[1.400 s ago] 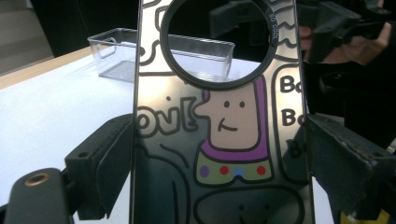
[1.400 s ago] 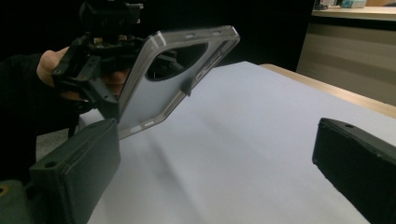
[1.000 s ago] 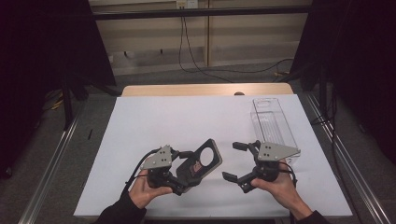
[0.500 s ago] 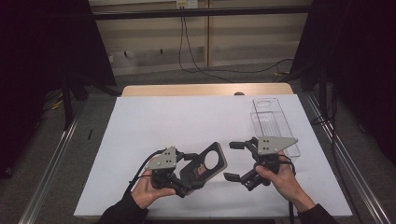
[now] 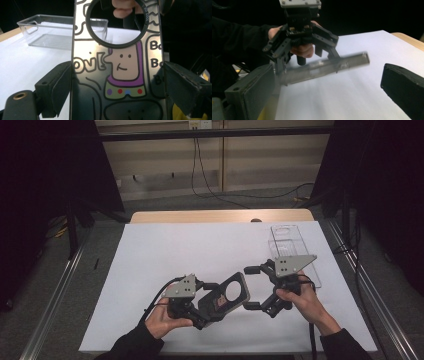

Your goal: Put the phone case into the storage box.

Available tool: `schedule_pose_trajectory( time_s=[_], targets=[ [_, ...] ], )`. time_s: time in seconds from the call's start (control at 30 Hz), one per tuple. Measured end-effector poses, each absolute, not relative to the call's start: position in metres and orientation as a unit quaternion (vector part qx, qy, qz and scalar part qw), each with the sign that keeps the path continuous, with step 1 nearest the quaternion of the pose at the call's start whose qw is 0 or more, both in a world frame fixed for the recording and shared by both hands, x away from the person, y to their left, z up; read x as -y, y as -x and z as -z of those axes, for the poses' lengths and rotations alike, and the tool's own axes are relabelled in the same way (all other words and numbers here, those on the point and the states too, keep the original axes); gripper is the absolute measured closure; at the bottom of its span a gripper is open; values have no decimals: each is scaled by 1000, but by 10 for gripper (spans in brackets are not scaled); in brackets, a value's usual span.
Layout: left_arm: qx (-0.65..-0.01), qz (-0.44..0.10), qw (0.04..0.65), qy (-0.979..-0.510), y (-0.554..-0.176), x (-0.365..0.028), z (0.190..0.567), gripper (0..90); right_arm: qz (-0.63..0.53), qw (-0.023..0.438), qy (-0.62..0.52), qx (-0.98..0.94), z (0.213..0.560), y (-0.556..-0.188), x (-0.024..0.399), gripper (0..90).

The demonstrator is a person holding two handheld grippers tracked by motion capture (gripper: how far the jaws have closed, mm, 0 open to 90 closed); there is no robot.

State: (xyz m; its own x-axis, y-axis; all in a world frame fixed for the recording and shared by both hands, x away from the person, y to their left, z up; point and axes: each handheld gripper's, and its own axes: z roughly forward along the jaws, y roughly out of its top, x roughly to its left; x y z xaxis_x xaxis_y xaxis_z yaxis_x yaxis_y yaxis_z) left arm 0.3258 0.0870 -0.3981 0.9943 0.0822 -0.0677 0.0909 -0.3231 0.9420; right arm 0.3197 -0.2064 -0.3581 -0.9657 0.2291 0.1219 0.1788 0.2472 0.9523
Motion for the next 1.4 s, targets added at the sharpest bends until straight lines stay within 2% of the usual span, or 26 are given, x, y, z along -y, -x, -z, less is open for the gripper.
schedule_pose_trajectory(
  time_s=[0.57, 0.77, 0.9, 1.0, 1.4],
  targets=[
    [-38, 25, 571, -820, -324, -83, 403, 122, -577, 3, -82, -813, 368, -323, 194, 21],
    [-38, 26, 568, -822, -324, -83, 403, 122, -579, -8, -63, -813, 369, -322, 190, 1],
    [-35, 27, 567, -822, -324, -82, 403, 122, -575, -14, -54, -816, 370, -322, 188, 26],
    [-33, 30, 564, -824, -323, -81, 404, 122, -572, -18, -53, -818, 371, -324, 189, 96],
    [-28, 38, 556, -830, -323, -80, 407, 122, -561, -33, -47, -826, 375, -325, 188, 105]
  ],
)
